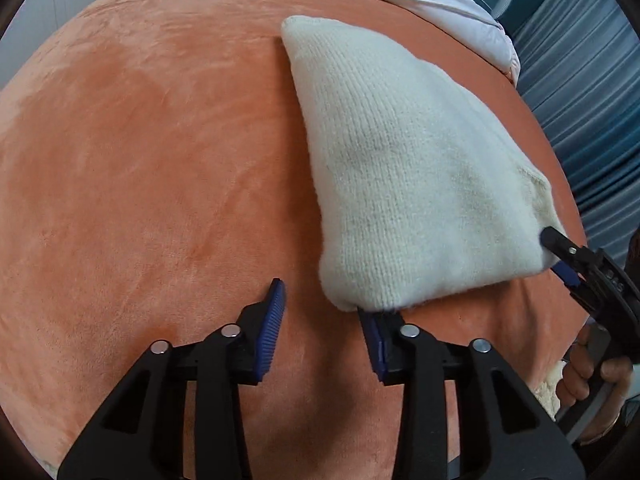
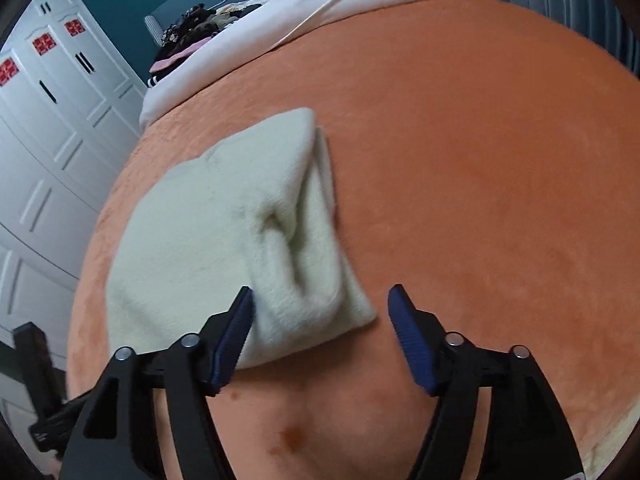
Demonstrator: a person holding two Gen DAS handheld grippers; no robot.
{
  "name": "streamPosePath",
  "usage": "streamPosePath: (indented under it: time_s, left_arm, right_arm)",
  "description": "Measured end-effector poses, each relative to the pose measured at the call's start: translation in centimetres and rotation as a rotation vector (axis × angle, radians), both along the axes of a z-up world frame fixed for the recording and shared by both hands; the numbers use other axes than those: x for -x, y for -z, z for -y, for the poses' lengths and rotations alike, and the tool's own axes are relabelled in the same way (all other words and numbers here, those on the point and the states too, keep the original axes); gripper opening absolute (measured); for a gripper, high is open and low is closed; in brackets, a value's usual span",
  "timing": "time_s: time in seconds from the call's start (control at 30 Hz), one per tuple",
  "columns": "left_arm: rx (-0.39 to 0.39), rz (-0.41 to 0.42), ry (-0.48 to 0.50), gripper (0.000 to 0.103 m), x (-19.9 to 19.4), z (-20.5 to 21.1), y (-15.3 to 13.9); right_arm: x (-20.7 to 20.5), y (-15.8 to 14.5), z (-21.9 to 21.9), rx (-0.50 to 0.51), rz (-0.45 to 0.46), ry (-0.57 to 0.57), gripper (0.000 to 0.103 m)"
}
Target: Fold small clothes
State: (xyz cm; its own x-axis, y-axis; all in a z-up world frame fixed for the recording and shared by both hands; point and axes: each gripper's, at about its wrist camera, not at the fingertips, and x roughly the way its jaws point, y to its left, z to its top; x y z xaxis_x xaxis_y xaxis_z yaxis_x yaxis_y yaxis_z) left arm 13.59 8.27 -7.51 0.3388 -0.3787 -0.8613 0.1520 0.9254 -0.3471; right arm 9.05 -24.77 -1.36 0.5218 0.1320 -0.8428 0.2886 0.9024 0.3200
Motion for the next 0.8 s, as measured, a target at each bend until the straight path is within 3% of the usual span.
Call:
streamPosePath:
  time_s: [0.07,0.1,0.13,0.17,0.27,0.3,0.37,0.43,0.5,0.63,0.7,0.8]
  left_arm:
    - [0.008,0.003,0.014,0.016,0.0,0.5,-0.4]
    - [-0.005,0.007,0.014,0.015,-0.3,0.7,-0.6]
    - [-0.012,0.017,0.015,0.014,-0.6,0.7,-1.1]
    - [-0.012,0.03,0.006,0.014,-0.8,0.5,-1.8]
    - [-0.007,0.046,-0.034,0.013,-2.0,-1.2,-3.2]
    - [-0.01,0.038,-0.031,0.014,-2.5,-1.5,-2.9]
    - [-0.056,-0.006,0.002,0.014,-2.8,-0.9,-1.3]
    - [-0.106,-0.01,0.02,0.014,-2.0,-0.1,0.1]
    - [-0.123,0.017,0.016,0.013,-0.9,0.2,-0.6]
    - [-0.123,0.044,0.0,0.014,0.4,0.3,-1.9]
    - [-0.134,0.037,-0.001,0.014,0.2,0.9,-1.7]
    - [-0.14,0.013,-0.013,0.014,0.1,1.2,-1.4]
  right_arm:
    - [-1.4,1.9,0.3,-0.114,-0.069,-0.014,0.061]
    - [-1.7,1.9,0.2,-0.133,-0.061,-0.023,0.053]
    - [-2.0,1.3,0.0,-0.16,-0.044,-0.05,0.025]
    - [-2.0,0.4,0.0,-0.176,-0.014,-0.05,0.023]
    - [-1.1,-2.2,-0.6,-0.189,0.098,-0.1,0.02]
    - [-1.2,-1.4,-1.0,-0.169,0.08,-0.112,0.02]
    - [-1.9,2.7,-1.7,-0.104,-0.058,-0.136,0.021]
    - [-1.6,3.6,-1.2,-0.126,-0.048,-0.123,0.022]
    - [-0.6,1.5,-0.4,-0.173,-0.018,-0.063,0.023]
    - [1.9,-2.6,-0.2,-0.122,0.096,-0.039,0.022]
    - [1.1,-2.2,-0.9,-0.097,0.071,-0.066,0.018]
    - [-0.5,0.9,-1.8,0.033,-0.039,-0.115,0.016]
